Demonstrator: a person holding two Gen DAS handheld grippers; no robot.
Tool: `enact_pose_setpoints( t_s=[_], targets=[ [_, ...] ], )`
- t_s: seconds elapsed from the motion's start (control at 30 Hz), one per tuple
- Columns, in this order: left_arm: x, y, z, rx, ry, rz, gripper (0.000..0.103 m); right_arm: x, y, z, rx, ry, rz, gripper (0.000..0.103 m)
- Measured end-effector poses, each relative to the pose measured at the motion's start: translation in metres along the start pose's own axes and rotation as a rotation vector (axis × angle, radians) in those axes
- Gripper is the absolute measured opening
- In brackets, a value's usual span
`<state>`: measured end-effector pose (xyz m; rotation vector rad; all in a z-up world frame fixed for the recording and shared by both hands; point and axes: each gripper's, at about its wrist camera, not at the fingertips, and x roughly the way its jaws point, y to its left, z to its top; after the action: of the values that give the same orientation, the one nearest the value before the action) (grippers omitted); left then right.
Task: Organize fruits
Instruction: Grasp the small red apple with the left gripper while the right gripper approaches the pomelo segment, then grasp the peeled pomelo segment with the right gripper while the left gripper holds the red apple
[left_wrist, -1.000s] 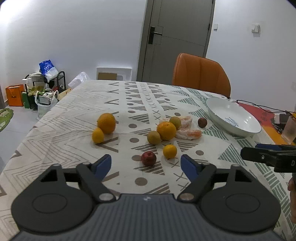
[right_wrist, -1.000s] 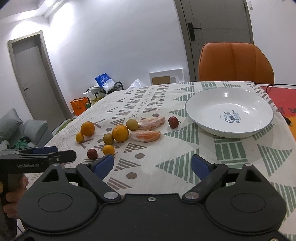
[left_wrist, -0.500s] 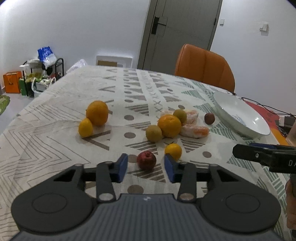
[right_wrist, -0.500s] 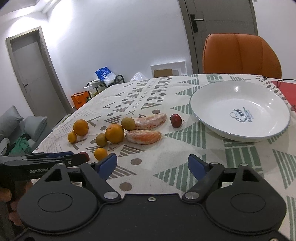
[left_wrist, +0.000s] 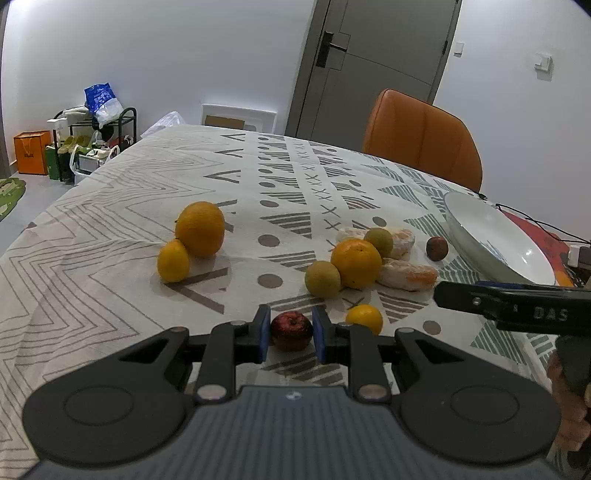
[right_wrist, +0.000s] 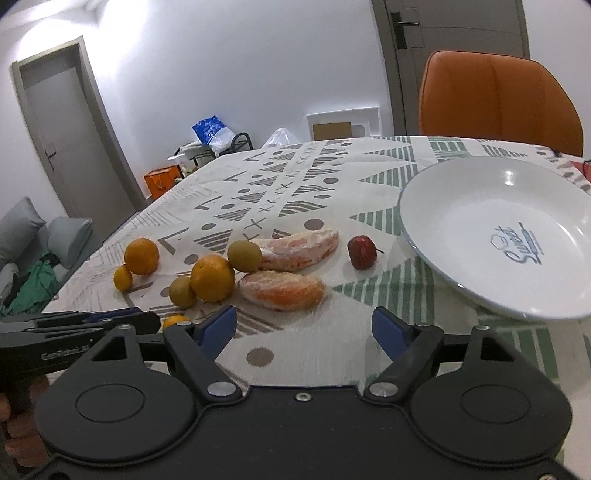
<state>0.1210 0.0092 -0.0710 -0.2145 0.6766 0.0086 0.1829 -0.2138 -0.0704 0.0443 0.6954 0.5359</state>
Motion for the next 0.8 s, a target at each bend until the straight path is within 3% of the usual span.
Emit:
enact_pose_setpoints(
  t_s=[0.6, 0.7, 0.8],
  targets=[
    [-0.016, 0.033, 0.004, -0.069, -0.028, 0.046, 0.023, 0.046, 0.022, 0.019, -0.193, 0.046, -0.041, 0.079],
    [-0.02, 0.032, 0.004, -0.071, -0.035, 0.042, 0.023, 0.045, 0.026, 0.019, -0.223, 0.041, -0.028, 0.062],
    [-0.024, 0.031, 0.004, -0.066, -0.043, 0.039, 0.022, 0.041, 0.033, 0.017, -0.255, 0.053, -0.027, 0.055]
  ],
)
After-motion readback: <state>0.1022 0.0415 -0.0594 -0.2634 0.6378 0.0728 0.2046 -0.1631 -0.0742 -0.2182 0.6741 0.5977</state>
